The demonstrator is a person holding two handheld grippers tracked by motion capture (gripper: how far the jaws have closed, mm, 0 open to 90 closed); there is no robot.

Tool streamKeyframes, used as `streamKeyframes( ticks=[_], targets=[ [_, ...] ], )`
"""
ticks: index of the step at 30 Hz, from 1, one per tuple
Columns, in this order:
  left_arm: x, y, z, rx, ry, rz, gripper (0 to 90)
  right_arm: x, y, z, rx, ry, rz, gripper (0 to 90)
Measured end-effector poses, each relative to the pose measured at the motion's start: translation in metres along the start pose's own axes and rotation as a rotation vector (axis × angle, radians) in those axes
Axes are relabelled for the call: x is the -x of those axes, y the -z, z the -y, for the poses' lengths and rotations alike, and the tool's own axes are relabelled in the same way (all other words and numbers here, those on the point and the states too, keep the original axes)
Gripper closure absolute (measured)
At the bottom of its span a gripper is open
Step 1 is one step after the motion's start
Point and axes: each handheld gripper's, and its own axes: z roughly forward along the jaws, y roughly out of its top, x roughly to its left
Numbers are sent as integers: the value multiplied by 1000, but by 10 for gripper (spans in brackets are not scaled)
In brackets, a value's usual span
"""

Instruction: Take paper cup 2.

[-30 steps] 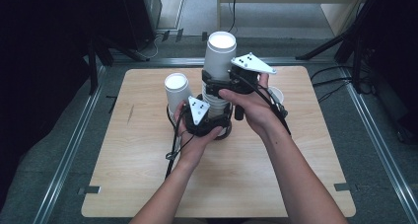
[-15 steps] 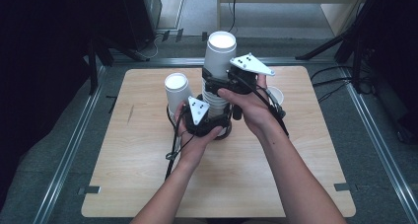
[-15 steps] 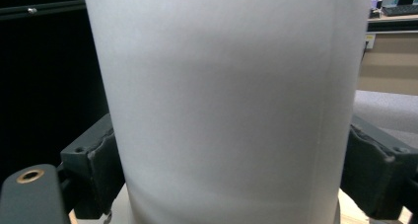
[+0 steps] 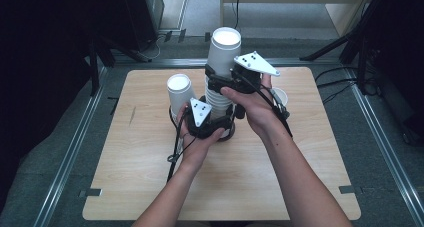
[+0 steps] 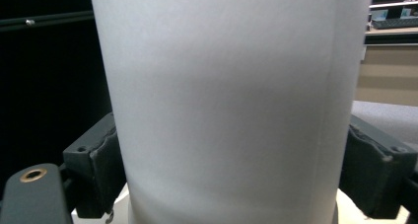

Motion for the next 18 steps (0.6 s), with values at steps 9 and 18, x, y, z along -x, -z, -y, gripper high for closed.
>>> streamKeyframes(
  ticks=[9,18],
  targets=[
    [-1,1,0,-6,3,5,116,-2,2,-13,44,-15,8,126],
    [-1,1,0,-5,2,6,120,-5,6,-30,86,-10,34,129]
  ],
)
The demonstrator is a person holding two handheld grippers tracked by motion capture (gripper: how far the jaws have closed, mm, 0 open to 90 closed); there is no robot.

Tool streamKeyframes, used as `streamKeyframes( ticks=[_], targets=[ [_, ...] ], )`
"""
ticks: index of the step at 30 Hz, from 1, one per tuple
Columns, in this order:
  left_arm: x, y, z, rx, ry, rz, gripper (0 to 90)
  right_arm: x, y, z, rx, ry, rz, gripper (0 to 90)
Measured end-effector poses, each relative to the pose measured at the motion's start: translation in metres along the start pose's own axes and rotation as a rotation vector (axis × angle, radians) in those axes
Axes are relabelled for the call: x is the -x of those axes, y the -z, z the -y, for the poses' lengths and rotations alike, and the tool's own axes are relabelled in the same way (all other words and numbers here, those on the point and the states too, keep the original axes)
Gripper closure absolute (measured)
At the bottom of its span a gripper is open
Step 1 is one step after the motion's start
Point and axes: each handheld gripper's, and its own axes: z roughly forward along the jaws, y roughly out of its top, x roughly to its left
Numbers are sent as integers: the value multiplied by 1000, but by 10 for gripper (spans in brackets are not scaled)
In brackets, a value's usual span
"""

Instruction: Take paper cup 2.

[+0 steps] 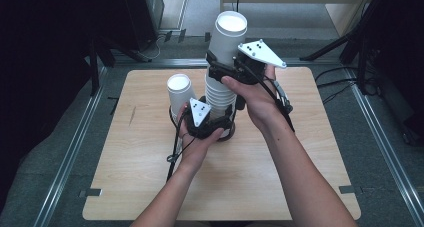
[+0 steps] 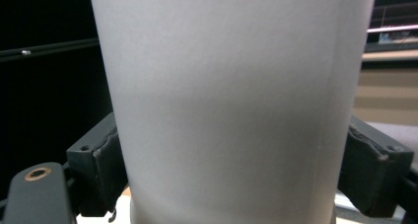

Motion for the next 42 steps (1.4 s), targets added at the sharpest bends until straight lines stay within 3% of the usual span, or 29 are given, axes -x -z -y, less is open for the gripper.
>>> streamKeyframes(
  ticks=[4,15,19,23,30,42],
  targets=[
    [0,0,0,0,-1,-3,121,-4,3,-10,15,36,11,129],
    [0,-1,0,0,-1,-2,124,-2,18,-32,89,16,21,128],
    [0,0,0,3,-1,0,126,0,28,-37,119,56,43,128],
    [0,0,0,3,-1,-1,127,6,41,-42,139,41,42,128],
    [0,0,0,1,-5,-1,129,19,59,-40,158,37,55,128],
    [1,0,0,2,-3,-6,131,51,85,-18,147,34,109,128]
  ],
)
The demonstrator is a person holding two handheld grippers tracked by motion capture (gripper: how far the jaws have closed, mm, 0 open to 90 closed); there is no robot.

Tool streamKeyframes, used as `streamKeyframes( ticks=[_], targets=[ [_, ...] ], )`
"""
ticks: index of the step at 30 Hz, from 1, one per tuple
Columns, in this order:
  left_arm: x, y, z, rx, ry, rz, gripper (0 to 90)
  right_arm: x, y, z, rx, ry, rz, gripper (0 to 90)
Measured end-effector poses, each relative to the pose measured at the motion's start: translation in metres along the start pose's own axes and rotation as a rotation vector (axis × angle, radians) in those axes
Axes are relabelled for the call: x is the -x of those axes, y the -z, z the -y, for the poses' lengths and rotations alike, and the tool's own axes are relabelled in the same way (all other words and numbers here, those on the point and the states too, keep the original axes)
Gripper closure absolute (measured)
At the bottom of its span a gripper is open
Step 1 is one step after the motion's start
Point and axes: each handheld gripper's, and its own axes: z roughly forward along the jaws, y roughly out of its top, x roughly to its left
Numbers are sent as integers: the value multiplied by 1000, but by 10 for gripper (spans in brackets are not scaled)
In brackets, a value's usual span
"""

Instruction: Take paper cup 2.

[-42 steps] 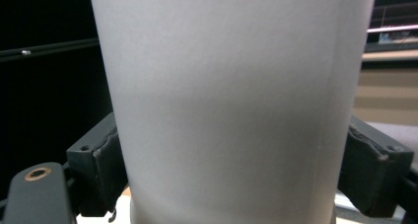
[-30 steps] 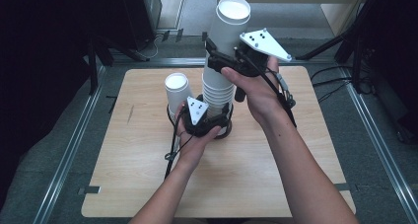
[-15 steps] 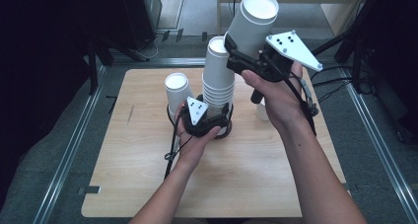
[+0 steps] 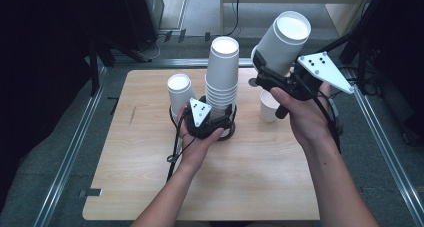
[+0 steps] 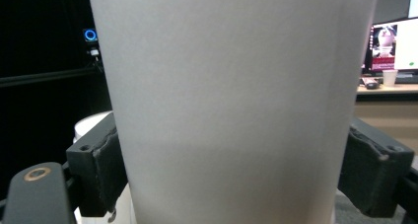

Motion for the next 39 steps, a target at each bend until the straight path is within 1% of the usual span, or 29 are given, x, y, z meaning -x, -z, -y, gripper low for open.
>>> streamKeyframes(
  ticks=[3,6,10,12,15,17,19,20,23,24,26,28,30,34,37,39],
  targets=[
    [1,1,-1,-3,4,-3,136,7,8,12,-7,-1,15,128],
    [0,1,-1,-3,2,0,139,11,13,22,-16,8,23,128],
    [0,3,-1,-3,-10,1,145,17,21,41,-36,2,30,128],
    [-1,5,-2,-2,-18,11,145,19,25,49,-43,6,36,128],
    [1,9,-4,0,-24,28,102,20,30,65,-63,31,45,127],
    [1,11,-4,-4,-25,36,91,21,32,74,-78,30,46,128],
    [1,13,-4,-7,-33,30,85,22,35,82,-89,24,45,127],
    [1,14,-4,-8,-31,34,83,22,36,85,-92,28,47,128],
    [0,19,-2,-21,-29,62,73,23,39,99,-107,55,59,128],
    [1,23,-1,-25,-22,81,70,23,40,102,-109,63,59,128],
    [1,29,-1,-27,-23,91,17,24,44,110,-121,76,56,127],
    [1,35,1,-27,-15,107,17,24,47,116,-131,91,58,127],
    [0,41,4,-35,-29,108,17,24,52,123,-141,113,59,127],
    [-1,50,12,-64,-20,124,16,21,59,134,-153,142,54,127],
    [-1,55,17,-80,-10,127,17,19,64,143,-167,168,43,127],
    [-2,58,21,-89,-6,129,16,17,66,149,-175,183,46,126]
  ],
)
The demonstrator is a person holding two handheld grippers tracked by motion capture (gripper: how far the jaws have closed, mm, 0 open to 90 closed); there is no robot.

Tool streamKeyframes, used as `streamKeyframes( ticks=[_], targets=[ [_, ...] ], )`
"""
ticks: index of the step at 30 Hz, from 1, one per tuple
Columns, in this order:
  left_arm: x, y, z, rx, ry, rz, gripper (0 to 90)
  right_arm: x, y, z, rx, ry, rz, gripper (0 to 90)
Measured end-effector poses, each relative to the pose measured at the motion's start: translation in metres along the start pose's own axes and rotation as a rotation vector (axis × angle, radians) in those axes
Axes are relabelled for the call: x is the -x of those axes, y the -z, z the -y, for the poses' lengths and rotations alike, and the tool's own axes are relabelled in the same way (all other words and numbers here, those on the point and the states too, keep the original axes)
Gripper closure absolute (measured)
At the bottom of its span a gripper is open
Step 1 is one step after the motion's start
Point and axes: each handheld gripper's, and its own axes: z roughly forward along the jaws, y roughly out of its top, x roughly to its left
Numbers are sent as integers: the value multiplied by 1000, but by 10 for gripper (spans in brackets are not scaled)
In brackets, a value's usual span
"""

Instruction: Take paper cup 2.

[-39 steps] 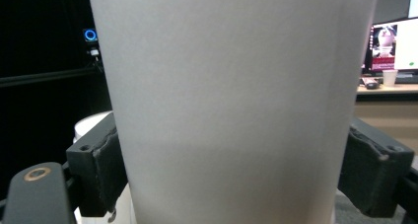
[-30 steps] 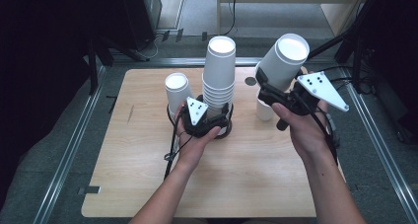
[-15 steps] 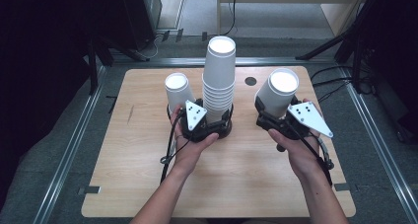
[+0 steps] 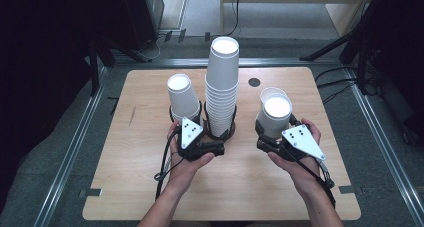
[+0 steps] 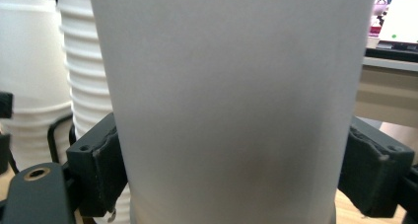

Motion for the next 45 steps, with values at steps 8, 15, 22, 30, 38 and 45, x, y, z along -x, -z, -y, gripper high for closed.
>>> streamKeyframes(
  ticks=[8,15,22,30,38,45],
  targets=[
    [0,9,9,-27,1,10,17,-4,3,15,-22,71,24,127],
    [3,16,12,-29,-11,40,17,-7,3,28,-21,180,81,127],
    [3,17,13,-43,-14,63,17,-11,3,38,-18,324,110,127],
    [5,19,11,-60,8,116,17,-20,0,50,-21,476,126,126],
    [3,22,9,-69,24,147,17,-33,-3,60,0,613,130,126],
    [6,24,8,-82,37,196,17,-43,-5,66,11,693,111,126]
  ],
)
